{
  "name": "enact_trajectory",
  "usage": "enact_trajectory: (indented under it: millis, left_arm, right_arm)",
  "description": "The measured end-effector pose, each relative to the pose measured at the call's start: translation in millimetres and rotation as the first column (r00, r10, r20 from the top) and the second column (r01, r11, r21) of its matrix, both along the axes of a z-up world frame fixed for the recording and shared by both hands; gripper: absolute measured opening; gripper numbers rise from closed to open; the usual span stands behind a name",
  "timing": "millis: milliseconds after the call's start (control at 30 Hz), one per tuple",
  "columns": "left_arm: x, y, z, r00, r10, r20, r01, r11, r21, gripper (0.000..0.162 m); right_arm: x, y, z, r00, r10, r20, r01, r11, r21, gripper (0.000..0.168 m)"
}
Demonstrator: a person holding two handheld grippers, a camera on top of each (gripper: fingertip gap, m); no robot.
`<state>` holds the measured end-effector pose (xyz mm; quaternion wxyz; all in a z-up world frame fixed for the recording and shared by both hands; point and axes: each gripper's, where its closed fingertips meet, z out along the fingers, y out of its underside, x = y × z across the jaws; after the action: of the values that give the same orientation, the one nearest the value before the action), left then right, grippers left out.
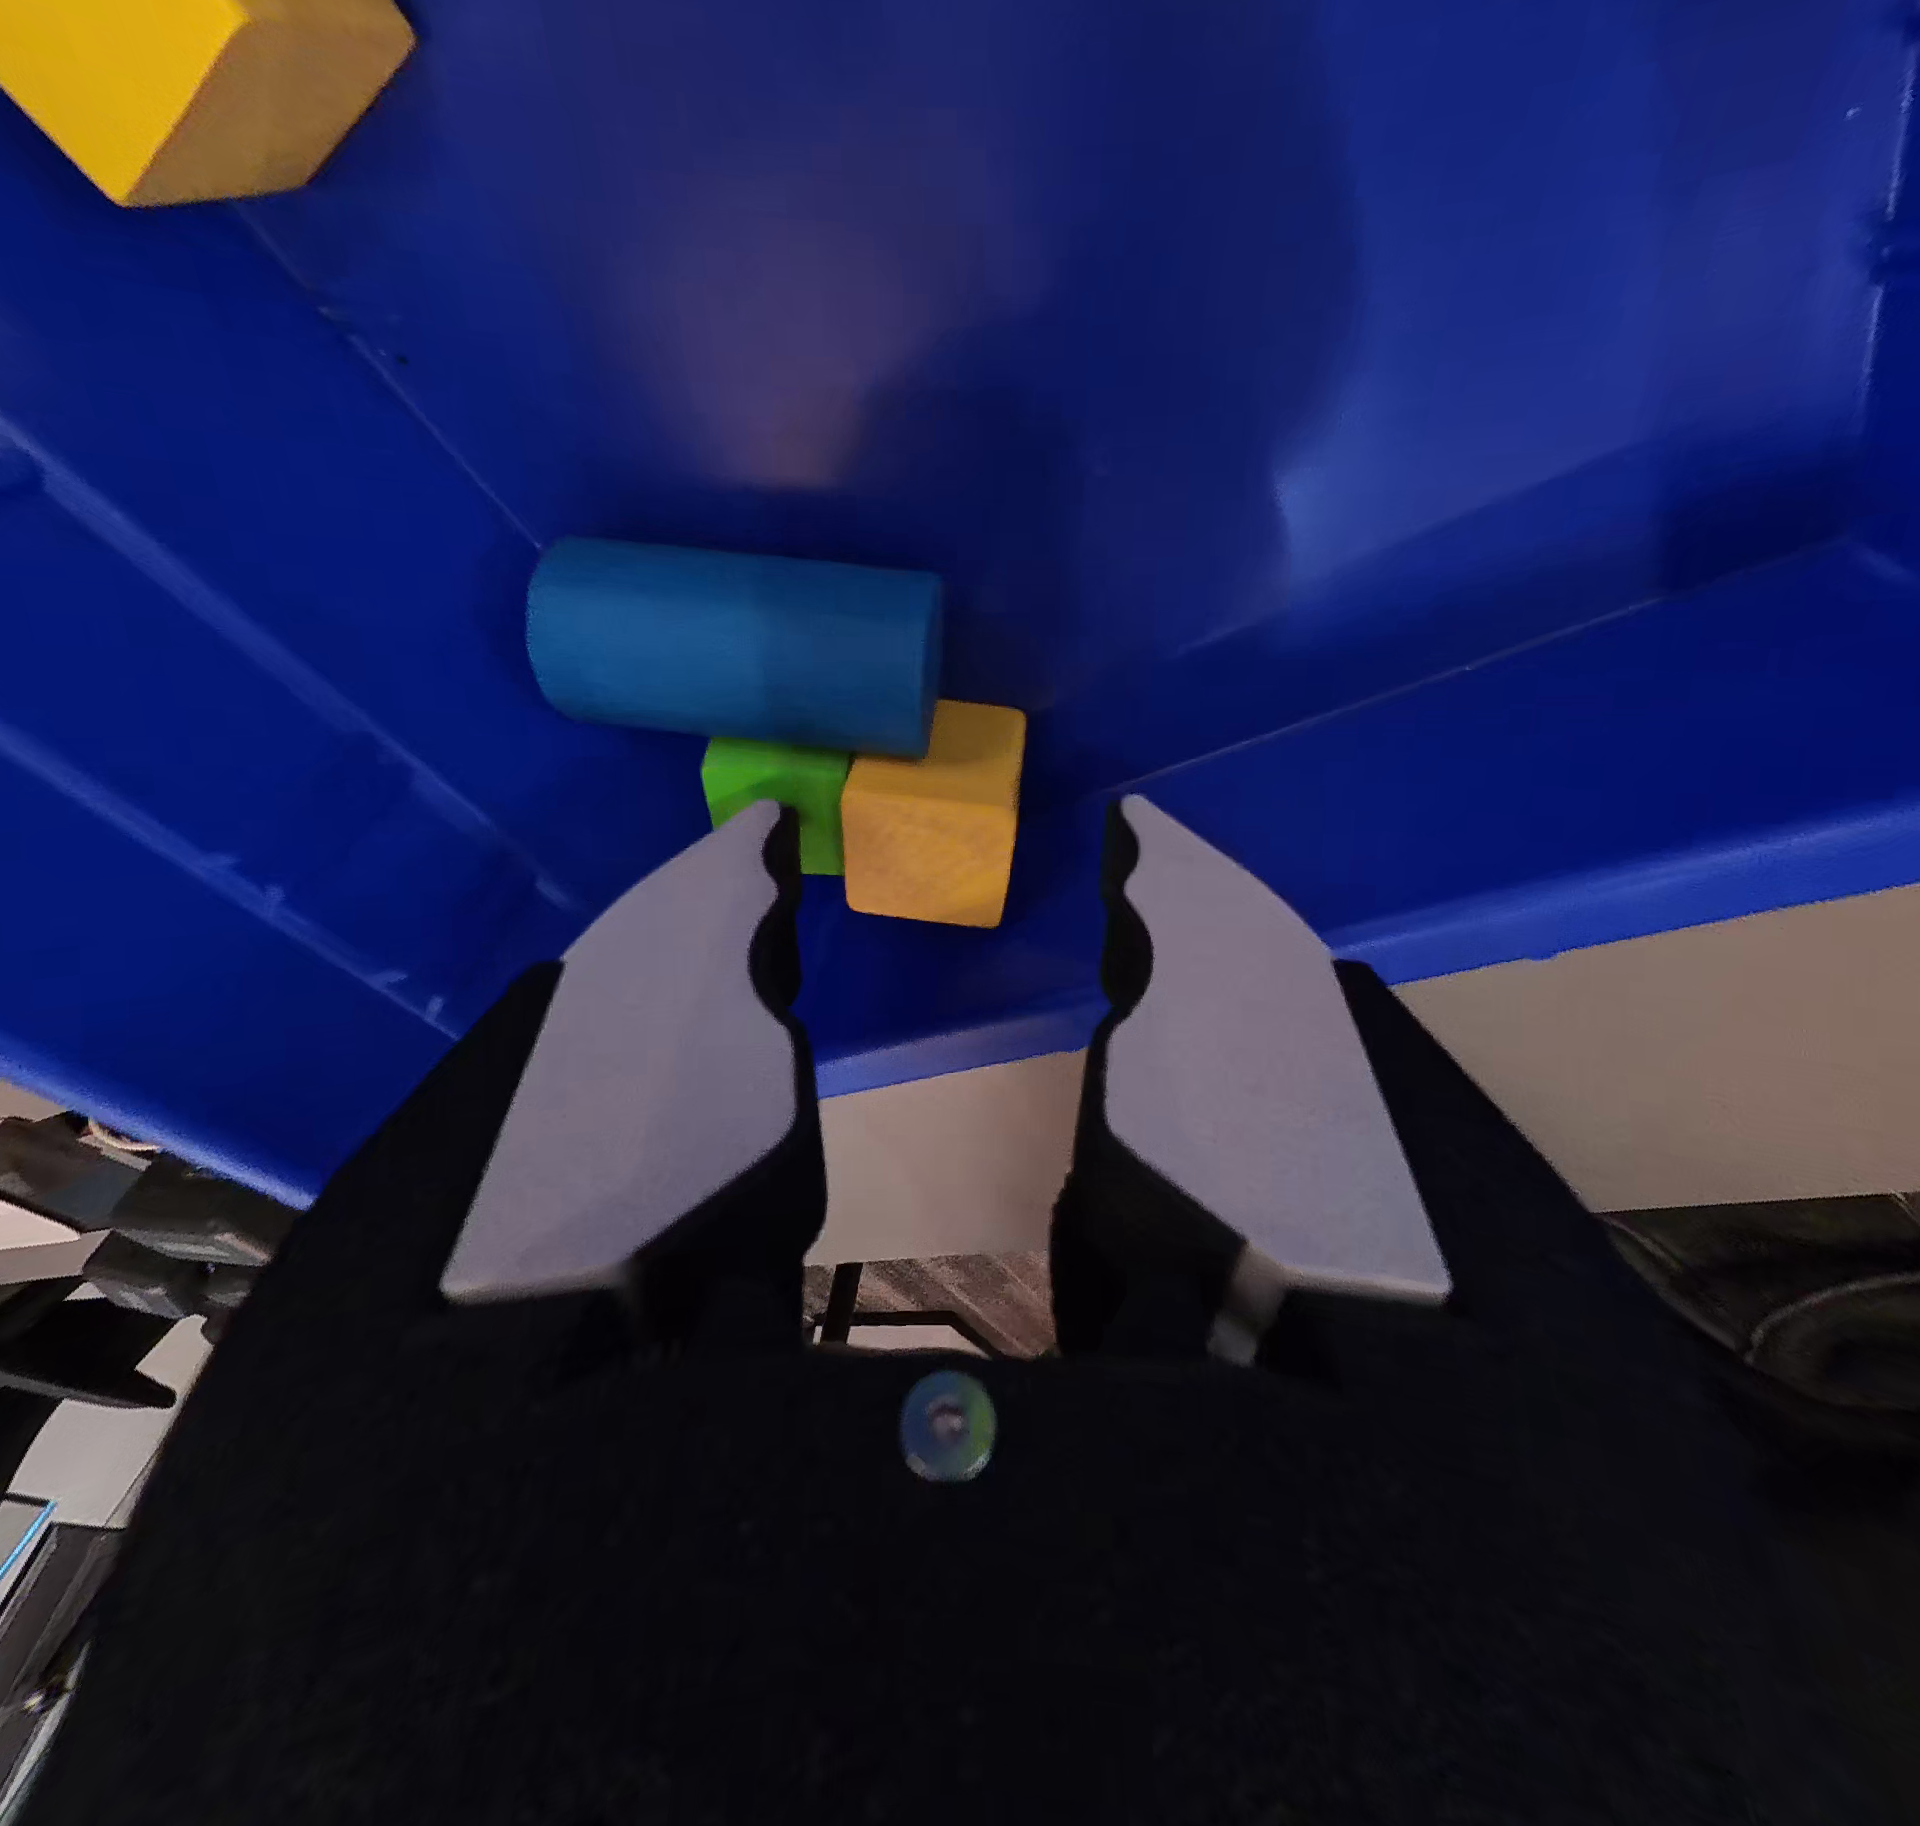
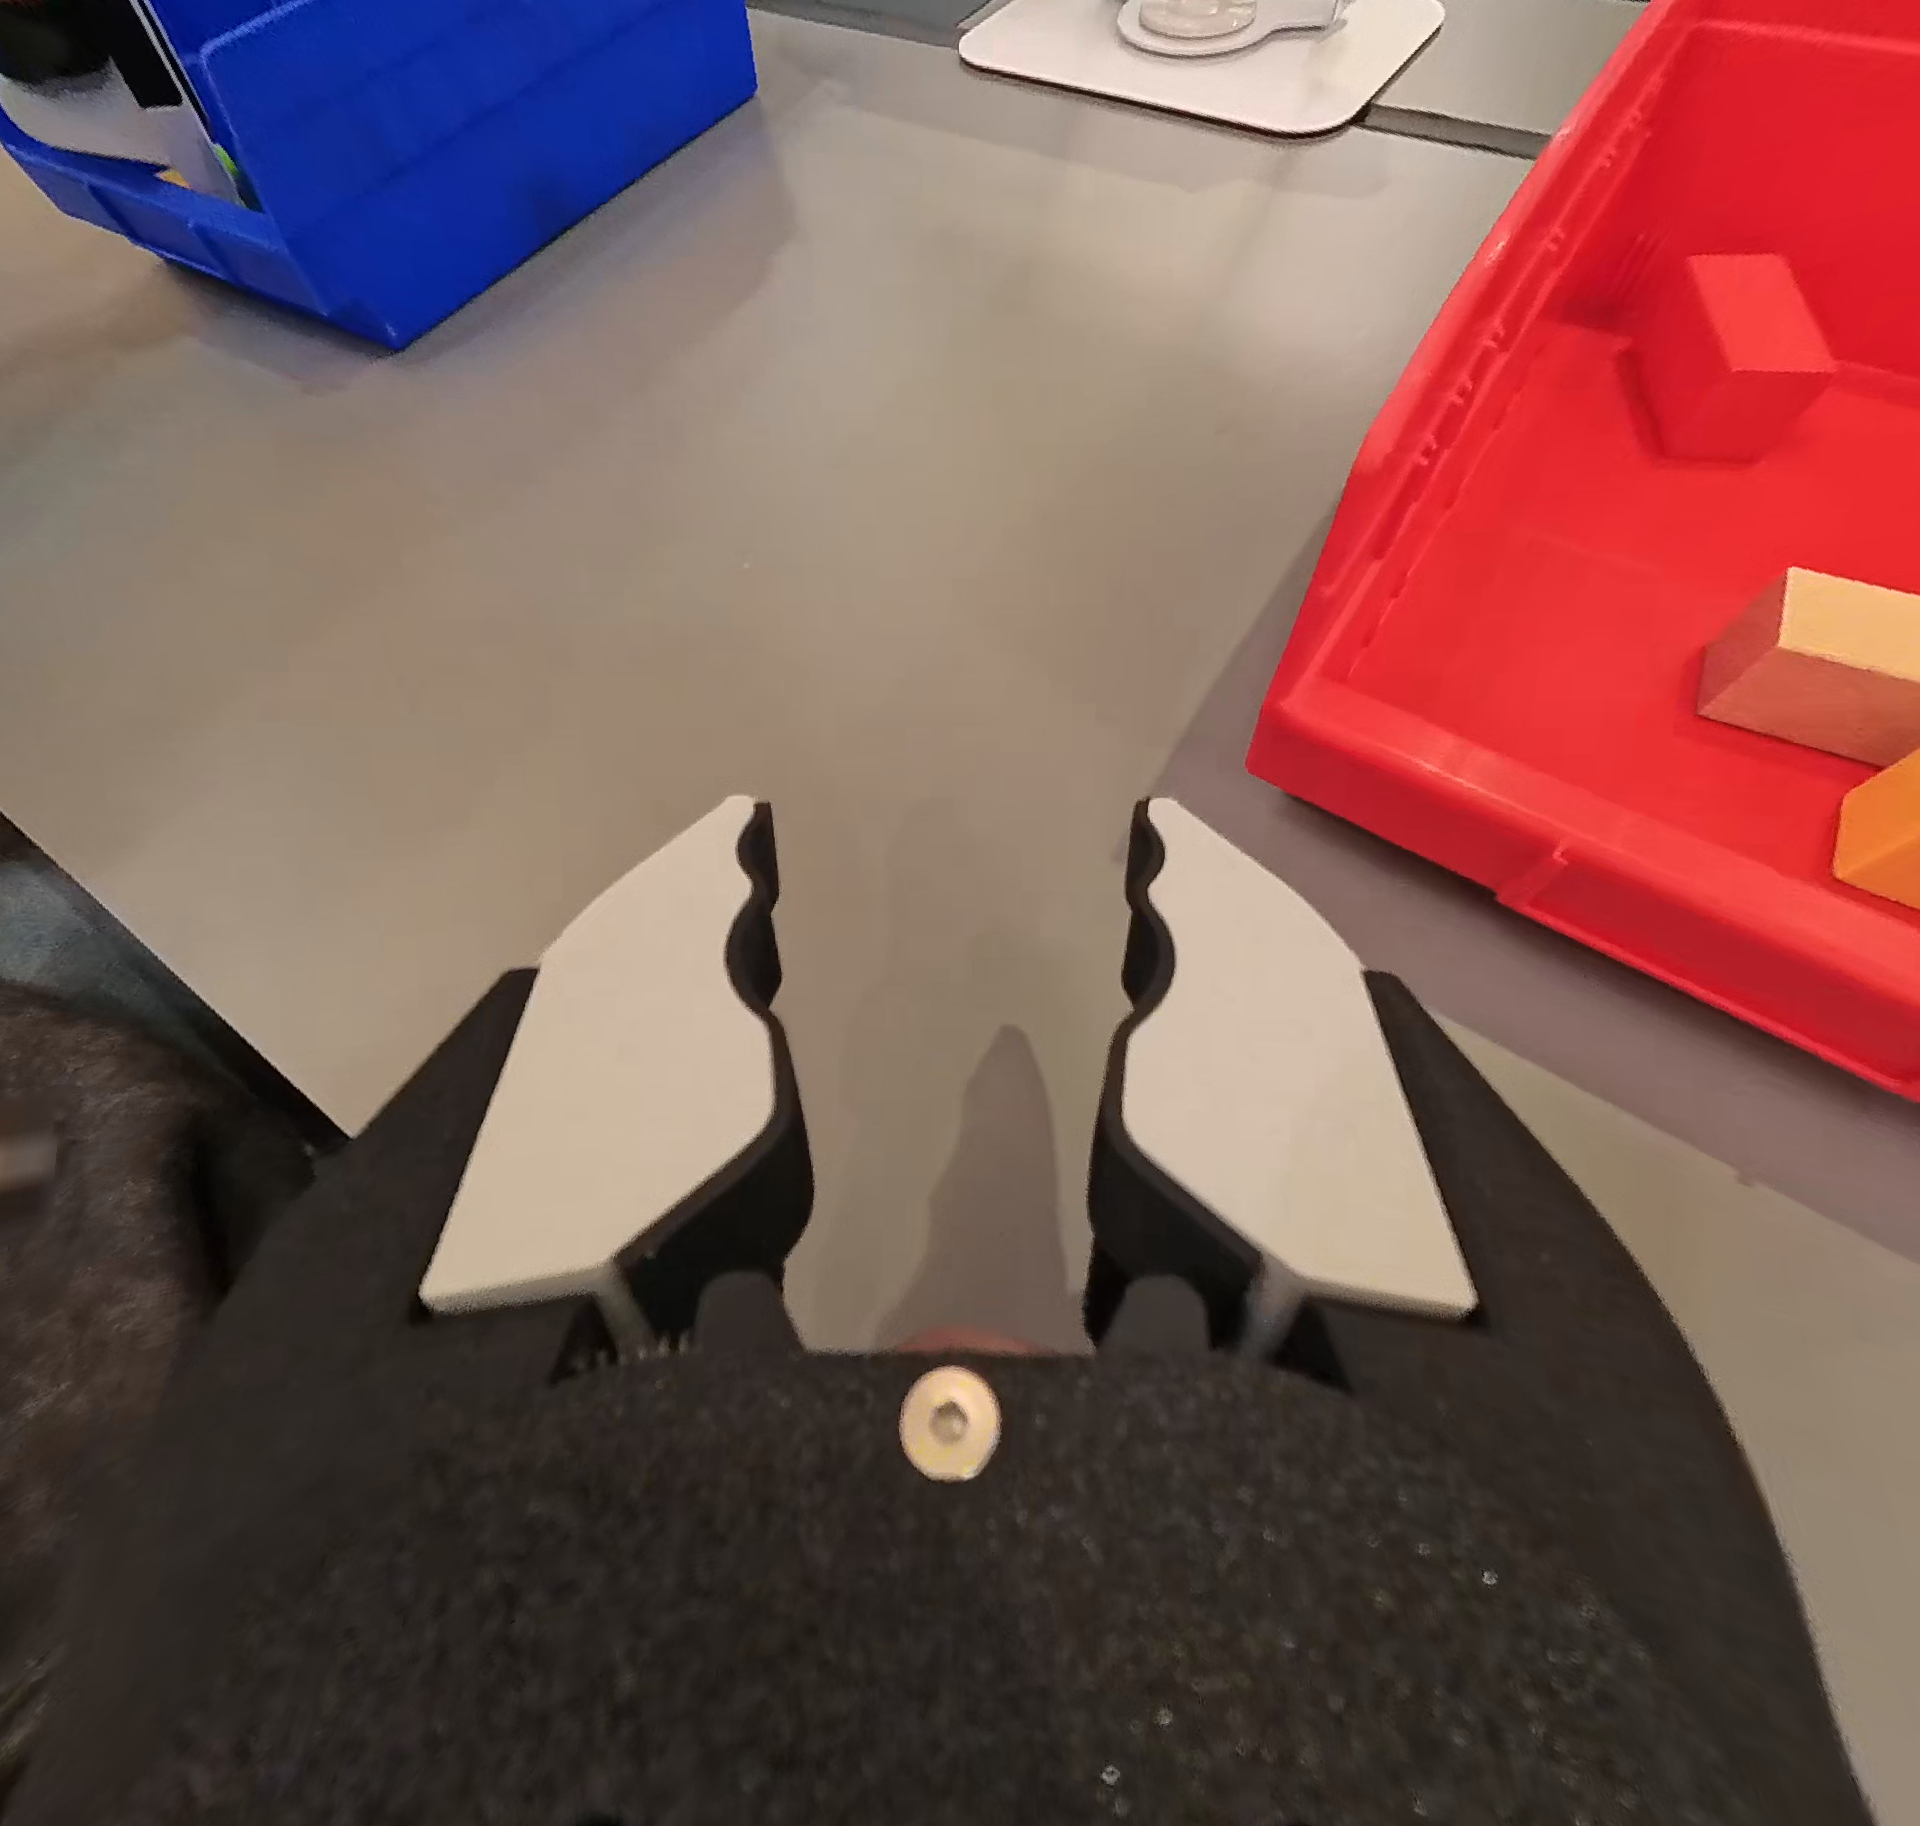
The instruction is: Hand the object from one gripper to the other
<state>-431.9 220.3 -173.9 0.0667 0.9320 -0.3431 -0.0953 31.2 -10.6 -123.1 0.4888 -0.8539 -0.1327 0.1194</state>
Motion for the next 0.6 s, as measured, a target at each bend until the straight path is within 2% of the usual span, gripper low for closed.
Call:
enact_trajectory:
  millis: [67, 133, 167, 200, 467, 600]
  left_arm:
    - [-0.2, 0.3, 0.7, 1.0, 0.003, -0.01, -0.003, 1.0, 0.006, 0.051]
    - [0.4, 0.5, 1.7, 1.0, 0.013, -0.011, -0.013, 1.0, 0.01, 0.042]
    - [3.0, -1.1, 1.4, 1.0, 0.015, 0.003, -0.015, 1.0, 0.003, 0.032]
    - [5.2, -2.2, 0.2, 1.0, 0.015, 0.014, -0.015, 1.0, -0.002, 0.031]
    - [6.6, 1.4, -6.1, 1.0, -0.019, 0.001, 0.019, 1.0, 0.024, 0.033]
    - [13.9, 6.0, -0.5, 0.994, -0.008, 0.111, 0.002, 0.999, 0.051, 0.032]
  right_arm:
    - [0.5, -0.5, -1.3, 1.0, 0.0, 0.019, 0.0, 1.0, -0.002, 0.064]
    - [1.0, -0.8, -2.9, 0.999, 0.0, 0.037, 0.0, 1.0, -0.008, 0.064]
    - [1.0, -0.9, -3.3, 0.999, 0.002, 0.043, -0.001, 1.0, -0.01, 0.064]
    - [0.6, -1.1, -3.7, 0.999, 0.004, 0.047, -0.003, 1.0, -0.012, 0.063]
    - [1.2, -1.5, -3.9, 0.998, -0.001, 0.059, 0.002, 1.0, -0.012, 0.063]
    - [6.1, -0.3, -1.6, 0.998, -0.025, 0.061, 0.025, 1.0, 0.003, 0.062]
